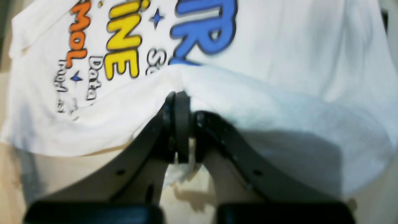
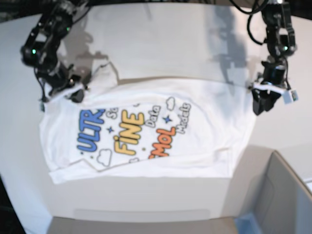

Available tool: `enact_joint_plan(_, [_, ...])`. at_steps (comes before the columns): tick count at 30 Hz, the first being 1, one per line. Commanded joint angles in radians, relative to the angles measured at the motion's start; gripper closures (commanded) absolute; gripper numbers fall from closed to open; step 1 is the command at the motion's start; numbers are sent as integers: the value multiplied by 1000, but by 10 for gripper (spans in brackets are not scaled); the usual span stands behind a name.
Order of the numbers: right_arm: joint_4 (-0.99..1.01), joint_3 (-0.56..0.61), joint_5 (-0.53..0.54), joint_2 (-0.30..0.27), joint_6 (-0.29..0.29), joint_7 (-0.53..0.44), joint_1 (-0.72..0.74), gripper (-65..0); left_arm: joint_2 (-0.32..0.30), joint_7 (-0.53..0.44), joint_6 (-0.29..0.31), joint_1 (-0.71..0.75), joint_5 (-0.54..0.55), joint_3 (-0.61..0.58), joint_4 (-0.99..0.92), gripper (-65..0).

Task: Layout the t-shirt on the table in an organized manner, then fold the t-shirt properly
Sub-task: 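Grasp the shirt edge near the collar with the right gripper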

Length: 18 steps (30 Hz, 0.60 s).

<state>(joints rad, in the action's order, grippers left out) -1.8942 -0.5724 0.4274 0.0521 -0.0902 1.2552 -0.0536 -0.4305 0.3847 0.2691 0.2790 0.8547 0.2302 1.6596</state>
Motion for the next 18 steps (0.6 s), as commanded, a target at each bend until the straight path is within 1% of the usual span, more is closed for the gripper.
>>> enact_joint_plan(1, [23,15,-35,-7,0,1,59,0,-12,-3,6,-1,5,7,18,-266])
enact_joint_plan(4, [167,70,-181,-7,0,30,182,0,-12,12,6,-1,5,7,20,-266])
enact_joint_plan(6, [256,128,-272,-25,0,34,252,0,-12,12,6,-1,5,7,20,-266])
enact_joint_plan(8, [325,190,-339,-36,0,33,295,0,-12,12,6,-1,5,7,20,-266])
enact_joint_plan(11, [393,279,-417,-57,0,31,346,0,-12,12,6,-1,5,7,20,-266])
enact_joint_plan(15, [402,401,-505,-88,0,31,369,0,-12,12,6,-1,5,5,20,-266])
enact_joint_plan(16, [401,443,-529,-99,0,31,369,-11,-12,12,6,-1,5,5,20,-266])
enact_joint_plan(18, [399,490,-568,-114,0,31,369,-54,-12,12,6,-1,5,-13,20,-266])
